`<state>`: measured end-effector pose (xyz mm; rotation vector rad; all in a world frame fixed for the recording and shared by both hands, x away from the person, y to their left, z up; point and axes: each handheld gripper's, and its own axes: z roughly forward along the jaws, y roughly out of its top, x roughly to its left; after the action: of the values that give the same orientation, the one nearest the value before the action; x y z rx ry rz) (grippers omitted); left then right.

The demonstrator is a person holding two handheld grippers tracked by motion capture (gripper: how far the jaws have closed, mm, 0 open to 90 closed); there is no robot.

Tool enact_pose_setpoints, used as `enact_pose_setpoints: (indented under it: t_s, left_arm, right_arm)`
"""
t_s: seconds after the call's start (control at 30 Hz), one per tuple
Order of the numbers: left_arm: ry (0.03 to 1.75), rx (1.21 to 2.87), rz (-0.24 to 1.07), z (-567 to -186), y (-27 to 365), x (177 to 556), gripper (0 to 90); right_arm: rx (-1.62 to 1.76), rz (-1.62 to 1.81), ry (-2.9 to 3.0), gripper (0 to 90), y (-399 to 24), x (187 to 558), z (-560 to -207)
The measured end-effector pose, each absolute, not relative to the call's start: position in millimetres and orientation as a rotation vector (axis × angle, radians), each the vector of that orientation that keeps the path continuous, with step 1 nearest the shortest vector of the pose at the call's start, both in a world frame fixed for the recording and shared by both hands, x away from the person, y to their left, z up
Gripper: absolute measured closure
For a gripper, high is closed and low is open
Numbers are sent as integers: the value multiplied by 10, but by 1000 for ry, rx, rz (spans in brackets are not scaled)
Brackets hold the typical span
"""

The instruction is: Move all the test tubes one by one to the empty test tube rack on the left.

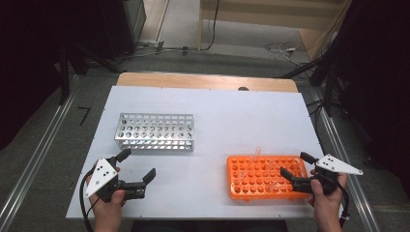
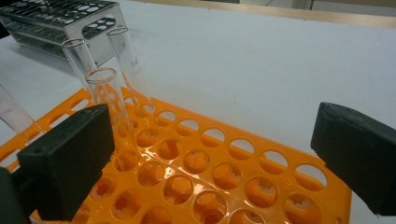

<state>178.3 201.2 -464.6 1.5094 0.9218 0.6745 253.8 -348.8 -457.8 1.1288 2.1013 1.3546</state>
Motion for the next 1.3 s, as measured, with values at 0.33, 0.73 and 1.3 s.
enact_pose_setpoints:
  t_s: [0.33,0.73,1.3]
  left_arm:
    - [932,1516,650,-4641,1974,1750,0]
    - [917,1544,674,-4621,1887,1708,0]
    - [914,1541,667,-4623,1895,1716,0]
  right_arm:
    - [1124,1424,2107,24,-3598,2459,-4507]
    - [996,1515,2221,123,-3533,2287,-4398]
    - [797,1573,2392,335,-3327,2191,-4380]
